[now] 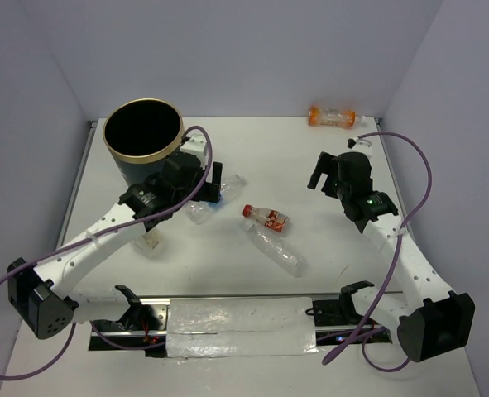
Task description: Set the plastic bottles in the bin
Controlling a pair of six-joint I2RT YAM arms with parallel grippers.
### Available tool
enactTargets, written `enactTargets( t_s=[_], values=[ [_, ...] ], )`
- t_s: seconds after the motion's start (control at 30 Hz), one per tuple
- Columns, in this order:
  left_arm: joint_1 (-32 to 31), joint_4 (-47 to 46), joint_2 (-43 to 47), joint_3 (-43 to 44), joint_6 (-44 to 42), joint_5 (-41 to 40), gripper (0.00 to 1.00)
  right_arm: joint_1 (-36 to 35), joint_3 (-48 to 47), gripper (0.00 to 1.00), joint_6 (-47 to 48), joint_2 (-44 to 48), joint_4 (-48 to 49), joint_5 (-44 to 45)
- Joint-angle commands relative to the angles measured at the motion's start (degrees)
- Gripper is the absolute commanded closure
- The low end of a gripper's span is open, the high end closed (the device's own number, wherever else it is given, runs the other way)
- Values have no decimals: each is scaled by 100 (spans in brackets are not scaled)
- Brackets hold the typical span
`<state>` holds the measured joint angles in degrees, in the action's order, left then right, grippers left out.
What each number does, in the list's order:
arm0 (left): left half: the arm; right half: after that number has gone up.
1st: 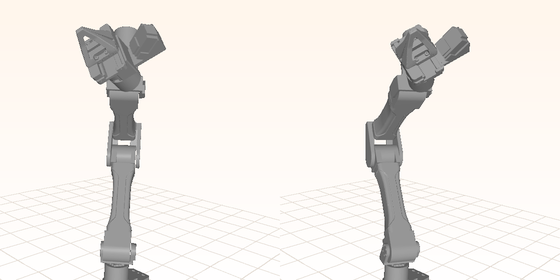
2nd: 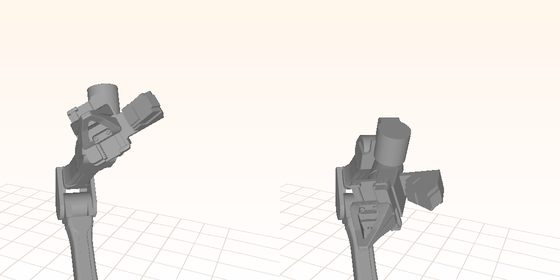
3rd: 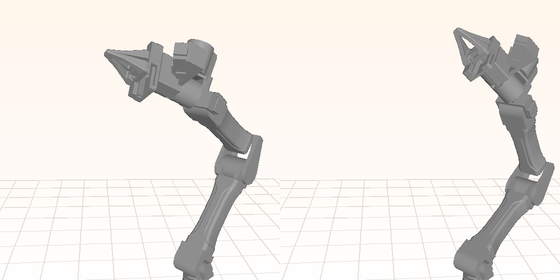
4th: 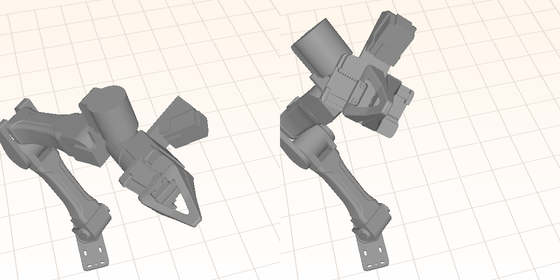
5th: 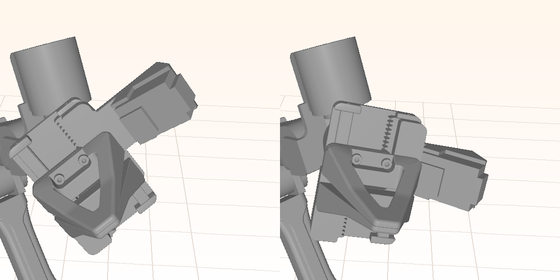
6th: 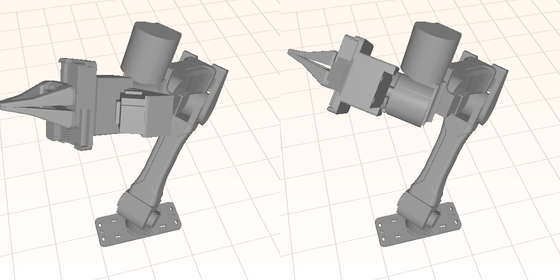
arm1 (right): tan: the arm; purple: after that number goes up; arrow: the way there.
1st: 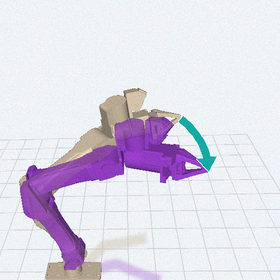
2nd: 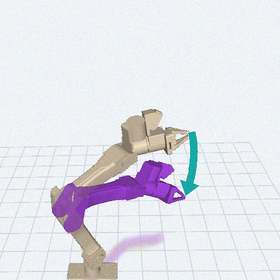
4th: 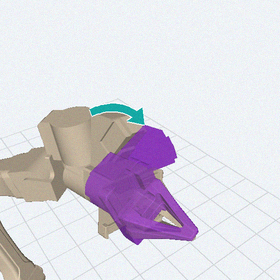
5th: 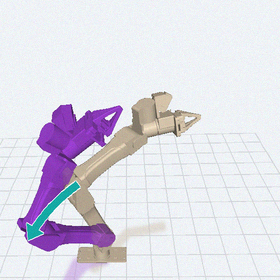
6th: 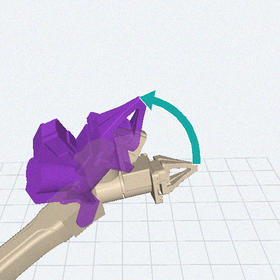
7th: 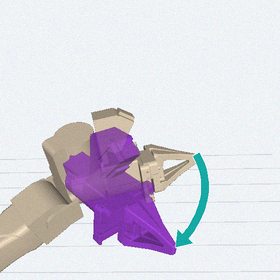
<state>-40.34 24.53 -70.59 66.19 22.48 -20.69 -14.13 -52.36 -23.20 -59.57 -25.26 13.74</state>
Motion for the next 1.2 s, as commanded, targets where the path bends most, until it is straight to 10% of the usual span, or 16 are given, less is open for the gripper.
enactTargets(
  t_s=[0.0, 0.93, 1.17],
  values=[
    [-27, -19, 54, -36, 90, 91, 2, -55, 85, 0, -105, 157, 284, 41],
    [149, -141, -4243, 1555, -1176, -753, 6, -63, -90, 0, -158, -63, 3, 59],
    [175, -204, -3902, 1598, -1193, -621, 47, -72, -81, 0, -202, -37, 30, 41]
  ],
)
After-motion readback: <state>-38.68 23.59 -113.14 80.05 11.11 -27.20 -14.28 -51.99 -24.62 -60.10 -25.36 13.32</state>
